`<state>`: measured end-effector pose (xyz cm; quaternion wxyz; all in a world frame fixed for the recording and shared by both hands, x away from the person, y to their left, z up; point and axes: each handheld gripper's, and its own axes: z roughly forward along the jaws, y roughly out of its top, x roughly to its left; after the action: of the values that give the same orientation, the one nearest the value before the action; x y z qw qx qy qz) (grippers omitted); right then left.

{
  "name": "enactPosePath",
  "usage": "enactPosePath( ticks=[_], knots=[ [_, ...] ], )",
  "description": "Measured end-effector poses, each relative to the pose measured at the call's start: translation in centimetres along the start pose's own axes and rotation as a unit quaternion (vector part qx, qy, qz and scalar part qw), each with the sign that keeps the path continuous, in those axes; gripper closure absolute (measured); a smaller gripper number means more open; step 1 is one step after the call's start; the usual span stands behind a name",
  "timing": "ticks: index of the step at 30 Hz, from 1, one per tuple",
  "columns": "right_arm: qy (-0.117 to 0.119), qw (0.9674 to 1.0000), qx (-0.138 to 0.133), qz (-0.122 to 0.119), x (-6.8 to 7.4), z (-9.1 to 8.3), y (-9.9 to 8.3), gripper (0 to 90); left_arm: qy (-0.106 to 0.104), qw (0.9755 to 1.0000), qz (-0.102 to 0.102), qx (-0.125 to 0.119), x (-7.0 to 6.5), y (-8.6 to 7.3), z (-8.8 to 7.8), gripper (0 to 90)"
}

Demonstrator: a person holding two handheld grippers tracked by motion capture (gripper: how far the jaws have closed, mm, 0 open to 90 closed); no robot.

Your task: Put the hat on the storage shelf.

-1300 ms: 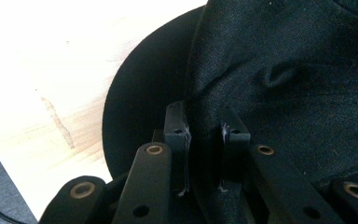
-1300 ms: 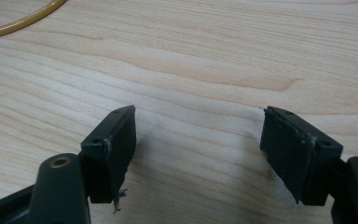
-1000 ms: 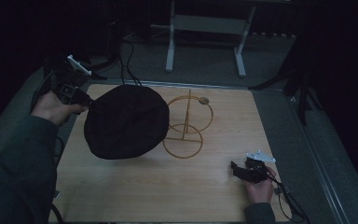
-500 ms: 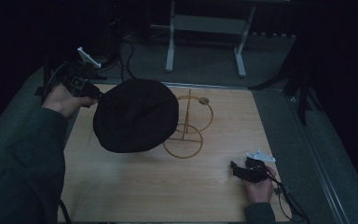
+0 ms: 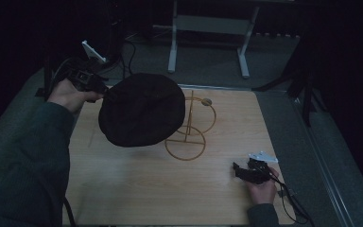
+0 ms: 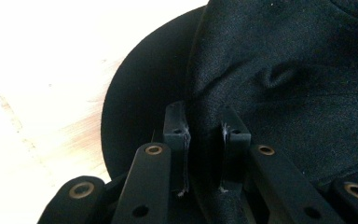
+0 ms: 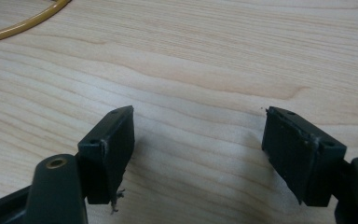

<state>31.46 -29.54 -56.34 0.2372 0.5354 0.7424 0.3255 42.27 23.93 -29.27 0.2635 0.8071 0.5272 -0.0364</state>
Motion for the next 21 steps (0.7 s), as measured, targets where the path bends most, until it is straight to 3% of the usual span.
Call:
enactPosePath(
  ticks=[21],
  knots=[
    [0.003,1.0000,0.000,-0.002,0.1,0.3,0.2,25.3,0.000,0.9999,0.015,-0.004,-2.0,2.1,0.0,76.9]
  ],
)
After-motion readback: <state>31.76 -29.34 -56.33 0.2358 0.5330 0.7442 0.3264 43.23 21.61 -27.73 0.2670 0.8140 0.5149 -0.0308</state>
